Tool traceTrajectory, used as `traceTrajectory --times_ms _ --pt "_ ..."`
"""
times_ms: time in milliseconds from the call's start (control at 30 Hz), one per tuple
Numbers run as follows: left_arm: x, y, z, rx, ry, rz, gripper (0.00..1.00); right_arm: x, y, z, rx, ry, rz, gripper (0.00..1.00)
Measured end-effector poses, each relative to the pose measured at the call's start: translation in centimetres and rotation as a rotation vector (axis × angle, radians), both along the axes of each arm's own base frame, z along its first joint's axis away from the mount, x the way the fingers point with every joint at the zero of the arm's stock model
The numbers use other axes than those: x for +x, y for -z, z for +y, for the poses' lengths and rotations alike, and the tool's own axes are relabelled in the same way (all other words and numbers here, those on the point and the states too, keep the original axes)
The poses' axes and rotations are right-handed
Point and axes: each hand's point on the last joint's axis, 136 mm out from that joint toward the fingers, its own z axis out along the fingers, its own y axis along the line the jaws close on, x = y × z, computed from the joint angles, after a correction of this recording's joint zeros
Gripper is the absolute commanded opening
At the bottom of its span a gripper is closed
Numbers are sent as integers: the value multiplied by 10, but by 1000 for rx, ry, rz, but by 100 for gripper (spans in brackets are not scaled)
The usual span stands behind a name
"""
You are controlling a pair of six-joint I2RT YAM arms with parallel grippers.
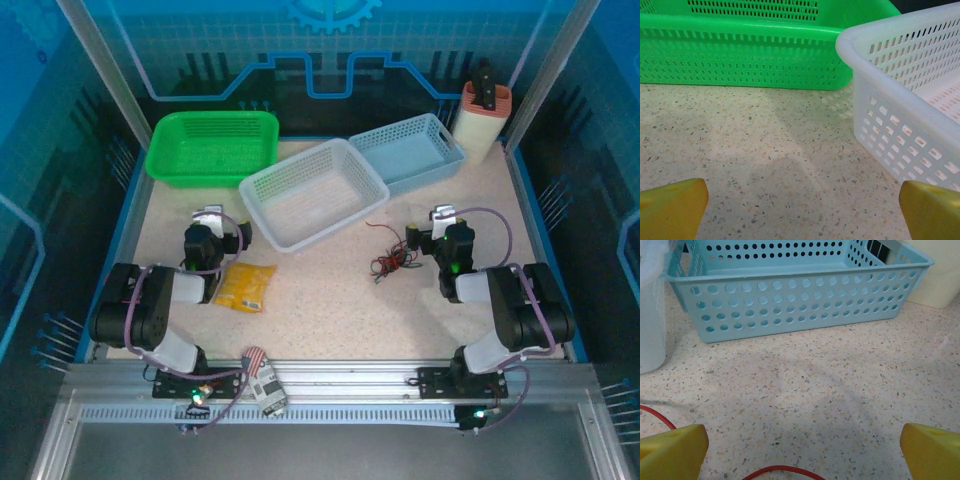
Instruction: Untangle the cables
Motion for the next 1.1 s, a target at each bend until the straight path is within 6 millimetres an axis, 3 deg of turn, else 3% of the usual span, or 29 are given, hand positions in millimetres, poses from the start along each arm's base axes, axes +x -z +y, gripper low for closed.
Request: traceTrajectory --times_ms 367,467,567,700,767,833,933,1100 --pt "0 0 0 0 0 0 99 0 0 0 -1 1 0 99" --pt "-6 -10 2 19 -24 5 99 -4 -4 0 -24 20 7 100" --pt "-18 -64 -9 40 -19 -80 99 -11 -37 15 -34 -5 -25 98" --pt "-30 -174 -30 -26 35 -224 91 -21 -125 23 104 -9 -117 93" --pt "-40 -222 -41 -81 92 -258 88 -30 -159 26 187 -12 -115 91" --pt "-49 -247 -58 -123 180 -246 87 -42 -177 32 262 -30 -82 88" --pt "-68 -247 -99 -180 371 -132 87 -65 -170 43 362 -58 48 84" --pt "-104 -185 -163 -255 643 193 88 -117 -115 58 494 -16 389 82"
